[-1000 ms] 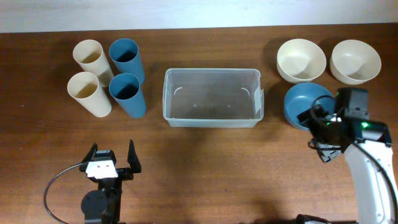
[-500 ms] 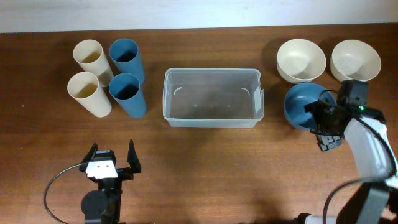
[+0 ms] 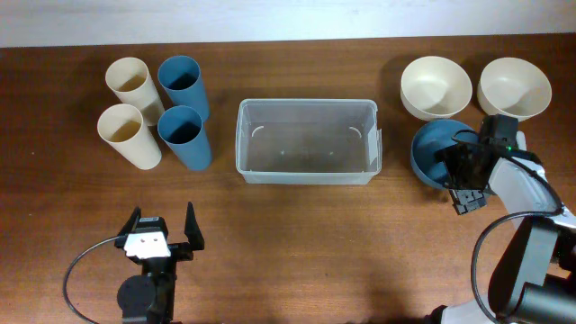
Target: Pack container
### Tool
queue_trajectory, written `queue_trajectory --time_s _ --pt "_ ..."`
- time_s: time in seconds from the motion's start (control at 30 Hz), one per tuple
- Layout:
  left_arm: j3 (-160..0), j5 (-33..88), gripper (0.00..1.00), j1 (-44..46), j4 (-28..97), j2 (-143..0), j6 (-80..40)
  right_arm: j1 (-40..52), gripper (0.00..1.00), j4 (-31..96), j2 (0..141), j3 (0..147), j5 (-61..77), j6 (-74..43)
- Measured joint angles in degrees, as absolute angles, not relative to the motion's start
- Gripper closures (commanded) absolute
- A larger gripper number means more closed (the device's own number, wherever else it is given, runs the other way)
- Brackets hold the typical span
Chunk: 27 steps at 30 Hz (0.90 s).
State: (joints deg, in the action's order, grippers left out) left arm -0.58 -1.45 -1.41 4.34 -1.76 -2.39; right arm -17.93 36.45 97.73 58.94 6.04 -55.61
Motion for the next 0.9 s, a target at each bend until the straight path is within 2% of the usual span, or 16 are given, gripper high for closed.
queue_trajectory --time_s 0.23,0.4,0.53,0.6,0.77,0.87,0.9 --pt "-0.58 -1.45 0.0 -1.41 4.34 -1.76 -2.37 -17.93 0.0 35.68 97.84 58.94 5.56 -55.72" --pt "-0.58 -1.45 0.0 -1.41 4.34 -1.76 -2.39 -17.93 0.21 35.7 98.28 58.96 5.1 -56.14" --pt "-0.58 -1.45 0.0 -1.41 4.34 -1.76 -2.39 -17.93 0.21 35.73 99.15 58.96 4.29 -56.82" --pt "-0.58 -1.45 0.0 -1.41 4.34 -1.76 -2.37 -17.93 0.25 35.7 99.7 58.96 3.97 -57.01" --pt "-0.58 -1.45 0.0 -1.41 4.34 -1.76 -2.37 -17.93 0.48 35.57 100.44 58.96 3.79 -57.6" --pt "-0.58 -1.45 0.0 -1.41 4.34 -1.76 -2.39 -17.93 0.52 35.44 100.49 59.0 3.64 -57.82" --pt "-0.58 -1.45 0.0 -1.41 4.34 -1.76 -2.39 -17.93 0.59 35.46 100.49 59.02 3.62 -57.82"
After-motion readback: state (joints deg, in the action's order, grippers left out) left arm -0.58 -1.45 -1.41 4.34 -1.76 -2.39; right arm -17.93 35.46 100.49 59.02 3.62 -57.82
